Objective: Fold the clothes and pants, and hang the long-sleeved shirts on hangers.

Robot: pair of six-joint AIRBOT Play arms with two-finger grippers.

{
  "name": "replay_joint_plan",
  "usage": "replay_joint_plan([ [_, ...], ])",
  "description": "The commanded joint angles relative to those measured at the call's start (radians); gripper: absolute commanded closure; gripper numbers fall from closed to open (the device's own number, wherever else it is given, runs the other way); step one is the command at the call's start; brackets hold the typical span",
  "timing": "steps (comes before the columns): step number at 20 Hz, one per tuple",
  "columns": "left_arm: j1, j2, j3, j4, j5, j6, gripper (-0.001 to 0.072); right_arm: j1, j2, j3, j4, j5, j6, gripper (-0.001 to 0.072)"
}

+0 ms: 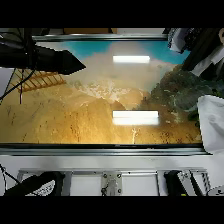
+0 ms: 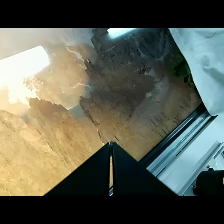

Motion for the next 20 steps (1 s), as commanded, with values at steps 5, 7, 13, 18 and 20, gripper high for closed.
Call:
replay_joint_plan([
  [5, 0.001, -0.001, 0.000, 0.031, 0.014, 0.002, 0.0690, -0.003, 0.019, 0.000, 0.009, 0.071, 0.004, 0.0700],
  [7, 0.001, -0.001, 0.000, 0.029, 0.014, 0.002, 0.0690, -0.003, 0.019, 0.000, 0.009, 0.106, 0.004, 0.0696],
  [13, 0.001, -0.001, 0.000, 0.029, 0.013, 0.003, 0.0691, -0.003, 0.027, 0.000, 0.044, 0.130, 0.003, 0.0144],
  [18, 0.001, -0.001, 0.000, 0.029, 0.014, 0.008, 0.0691, -0.003, 0.082, 0.000, 0.154, 0.089, 0.003, 0.0126],
  [20, 0.001, -0.001, 0.000, 0.030, 0.015, 0.020, 0.0690, -0.003, 0.117, 0.000, 0.195, 0.065, 0.003, 0.0127],
])
